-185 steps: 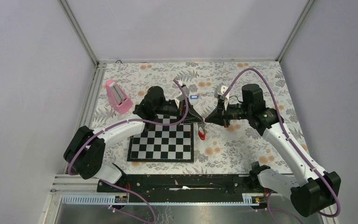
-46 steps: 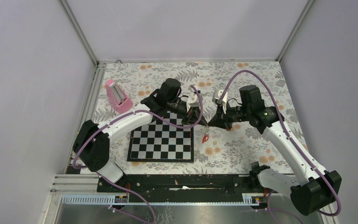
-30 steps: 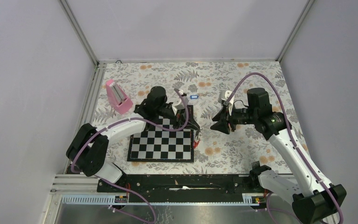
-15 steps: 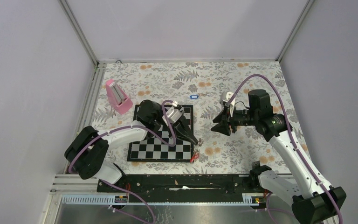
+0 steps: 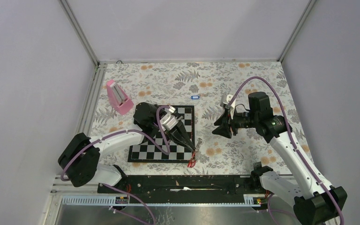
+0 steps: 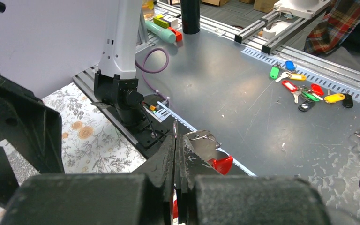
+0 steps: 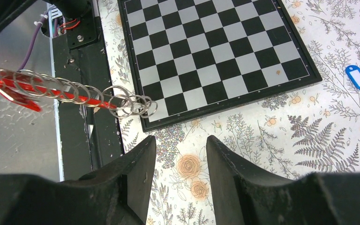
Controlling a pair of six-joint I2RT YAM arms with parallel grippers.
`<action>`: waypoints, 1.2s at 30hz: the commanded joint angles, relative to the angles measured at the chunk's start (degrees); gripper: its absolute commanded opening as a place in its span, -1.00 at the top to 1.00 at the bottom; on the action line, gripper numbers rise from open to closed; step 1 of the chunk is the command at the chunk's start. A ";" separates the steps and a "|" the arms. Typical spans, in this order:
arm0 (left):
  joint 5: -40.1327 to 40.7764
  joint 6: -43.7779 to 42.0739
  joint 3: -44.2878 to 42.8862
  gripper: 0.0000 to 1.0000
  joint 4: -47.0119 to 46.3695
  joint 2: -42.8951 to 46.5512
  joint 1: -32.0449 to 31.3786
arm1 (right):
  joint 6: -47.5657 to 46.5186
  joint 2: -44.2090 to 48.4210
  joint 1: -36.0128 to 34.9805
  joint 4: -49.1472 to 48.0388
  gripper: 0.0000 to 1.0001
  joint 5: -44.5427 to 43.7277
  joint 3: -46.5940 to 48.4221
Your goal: Put the keys on the keyring
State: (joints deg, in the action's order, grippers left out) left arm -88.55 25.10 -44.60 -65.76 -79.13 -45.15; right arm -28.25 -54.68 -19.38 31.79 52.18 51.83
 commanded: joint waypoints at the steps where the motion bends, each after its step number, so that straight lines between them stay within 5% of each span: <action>1: -7.16 0.34 0.21 1.00 -0.79 2.22 -0.65 | 0.12 0.37 0.28 -1.63 -0.03 1.20 0.43; 21: -7.16 15.54 -1.34 1.00 -5.81 5.02 -7.22 | 0.42 -0.16 0.30 -1.80 -0.05 0.23 -0.39; 36: -5.43 19.40 -2.55 1.00 -10.87 4.87 -8.01 | 0.22 -0.48 0.25 -1.18 -0.05 1.01 0.27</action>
State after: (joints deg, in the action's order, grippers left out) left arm -89.32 44.07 -44.64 -72.27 -75.35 -53.04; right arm -28.21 -55.07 -19.38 31.35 51.96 51.44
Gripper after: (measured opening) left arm 0.010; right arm 0.523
